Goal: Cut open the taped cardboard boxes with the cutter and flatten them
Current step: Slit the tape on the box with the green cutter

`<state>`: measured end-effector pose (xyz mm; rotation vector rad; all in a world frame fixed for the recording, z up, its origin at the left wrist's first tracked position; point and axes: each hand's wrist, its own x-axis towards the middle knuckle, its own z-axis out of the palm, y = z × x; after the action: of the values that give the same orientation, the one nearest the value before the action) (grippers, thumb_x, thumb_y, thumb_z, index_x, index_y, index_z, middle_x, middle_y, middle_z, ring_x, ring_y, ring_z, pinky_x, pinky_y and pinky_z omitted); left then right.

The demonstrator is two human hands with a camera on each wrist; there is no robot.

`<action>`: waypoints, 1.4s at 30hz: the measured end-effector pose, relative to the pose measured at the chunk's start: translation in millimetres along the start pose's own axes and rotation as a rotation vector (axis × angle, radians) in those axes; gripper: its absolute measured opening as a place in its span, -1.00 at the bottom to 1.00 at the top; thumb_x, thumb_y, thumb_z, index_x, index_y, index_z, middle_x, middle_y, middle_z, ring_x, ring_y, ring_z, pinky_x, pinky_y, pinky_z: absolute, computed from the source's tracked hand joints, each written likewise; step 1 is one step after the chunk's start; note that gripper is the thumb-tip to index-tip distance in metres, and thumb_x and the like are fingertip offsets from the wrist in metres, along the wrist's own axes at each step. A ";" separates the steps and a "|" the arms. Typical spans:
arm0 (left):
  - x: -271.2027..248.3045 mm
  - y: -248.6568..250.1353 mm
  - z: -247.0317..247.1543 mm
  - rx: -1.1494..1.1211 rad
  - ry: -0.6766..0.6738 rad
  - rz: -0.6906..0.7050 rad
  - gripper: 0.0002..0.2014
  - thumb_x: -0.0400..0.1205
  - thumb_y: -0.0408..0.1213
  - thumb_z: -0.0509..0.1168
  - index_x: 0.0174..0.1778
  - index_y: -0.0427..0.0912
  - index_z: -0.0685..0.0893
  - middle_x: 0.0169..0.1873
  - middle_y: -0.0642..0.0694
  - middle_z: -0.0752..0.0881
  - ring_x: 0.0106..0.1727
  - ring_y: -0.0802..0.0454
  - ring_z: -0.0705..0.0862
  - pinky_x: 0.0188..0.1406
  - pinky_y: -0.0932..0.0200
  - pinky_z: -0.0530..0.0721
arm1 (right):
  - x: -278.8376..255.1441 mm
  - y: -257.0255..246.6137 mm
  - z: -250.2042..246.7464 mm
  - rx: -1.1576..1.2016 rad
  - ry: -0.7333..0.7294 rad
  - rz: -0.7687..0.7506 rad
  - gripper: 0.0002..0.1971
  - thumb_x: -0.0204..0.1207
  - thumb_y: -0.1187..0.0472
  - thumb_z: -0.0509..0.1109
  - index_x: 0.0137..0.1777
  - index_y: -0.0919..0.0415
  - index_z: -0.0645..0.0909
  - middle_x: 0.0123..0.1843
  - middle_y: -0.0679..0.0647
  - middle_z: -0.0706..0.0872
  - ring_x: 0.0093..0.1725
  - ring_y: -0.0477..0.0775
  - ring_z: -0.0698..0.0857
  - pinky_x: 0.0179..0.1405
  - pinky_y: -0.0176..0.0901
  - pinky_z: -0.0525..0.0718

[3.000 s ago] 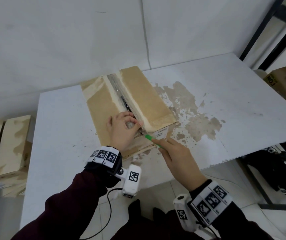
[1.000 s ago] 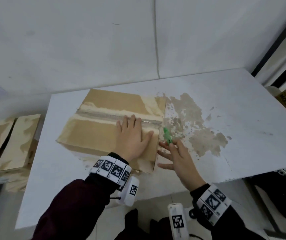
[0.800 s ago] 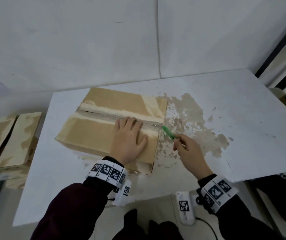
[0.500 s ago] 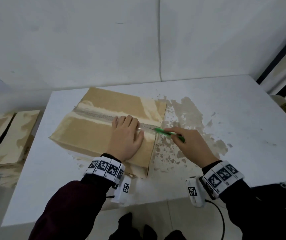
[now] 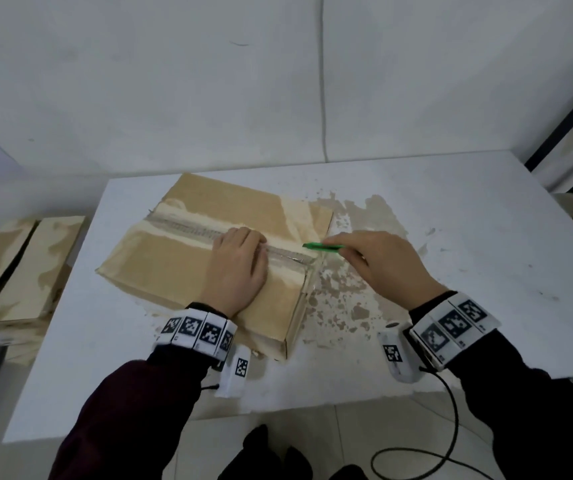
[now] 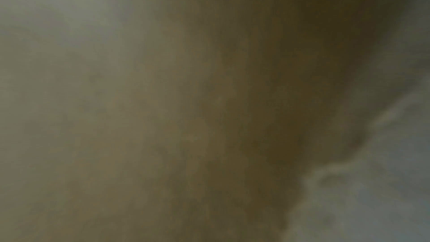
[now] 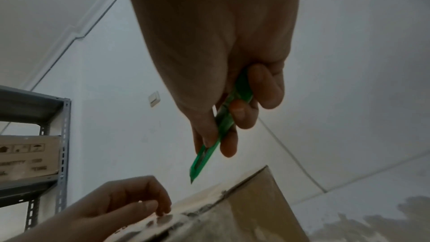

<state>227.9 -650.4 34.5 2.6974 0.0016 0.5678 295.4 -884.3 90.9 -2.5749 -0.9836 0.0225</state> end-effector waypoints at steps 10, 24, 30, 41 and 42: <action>-20.1 -12.3 -1.6 0.021 0.030 -0.099 -0.63 0.62 -0.24 0.02 0.13 -0.24 0.70 0.03 -0.11 0.70 0.14 -0.08 0.60 0.48 -0.04 0.23 | 68.0 -47.9 24.1 -0.194 -0.296 -0.181 -0.62 0.67 0.25 0.13 0.38 -0.14 0.52 0.04 0.09 0.72 -0.04 0.17 0.68 -0.24 -0.09 0.56; -14.0 -6.8 -3.8 0.189 -0.038 -0.098 -0.68 0.68 0.09 0.06 0.03 0.05 0.66 0.01 0.00 0.57 0.12 -0.03 0.55 0.45 -0.31 0.04 | -4.5 7.2 -3.6 0.077 -0.253 0.043 -0.74 0.67 0.17 0.21 0.24 -0.09 0.64 -0.39 -0.08 0.62 -0.54 -0.09 0.44 -0.53 -0.30 0.34; -11.2 18.2 7.3 0.060 -0.117 -0.060 -0.58 0.66 0.09 -0.04 -0.01 -0.11 0.61 -0.07 0.01 0.53 0.10 -0.06 0.47 0.36 -0.01 0.20 | -20.9 22.6 26.8 0.504 -0.185 0.196 -0.73 0.67 0.21 0.22 0.25 -0.02 0.66 -0.44 0.00 0.56 -0.54 -0.13 0.40 -0.51 -0.40 0.38; -6.9 29.0 14.9 0.077 -0.022 -0.124 -0.67 0.66 0.05 0.03 -0.11 -0.13 0.53 -0.12 0.04 0.44 0.03 -0.04 0.47 0.37 -0.01 0.18 | -27.4 13.7 37.1 0.699 -0.141 0.213 -0.73 0.66 0.28 0.21 0.23 0.12 0.68 -0.56 -0.05 0.43 -0.65 -0.13 0.29 -0.64 -0.44 0.26; -6.2 29.0 14.3 0.065 0.006 -0.129 -0.67 0.67 0.04 0.03 -0.11 -0.14 0.53 -0.13 0.03 0.45 0.02 -0.04 0.48 0.35 0.00 0.18 | -29.2 13.7 36.7 0.700 -0.167 0.205 -0.74 0.66 0.27 0.21 0.22 0.11 0.68 -0.57 -0.06 0.43 -0.65 -0.13 0.29 -0.64 -0.42 0.26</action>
<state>225.6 -683.0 30.7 2.7341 0.1973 0.5452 276.7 -899.8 48.5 -2.0220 -0.6070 0.5436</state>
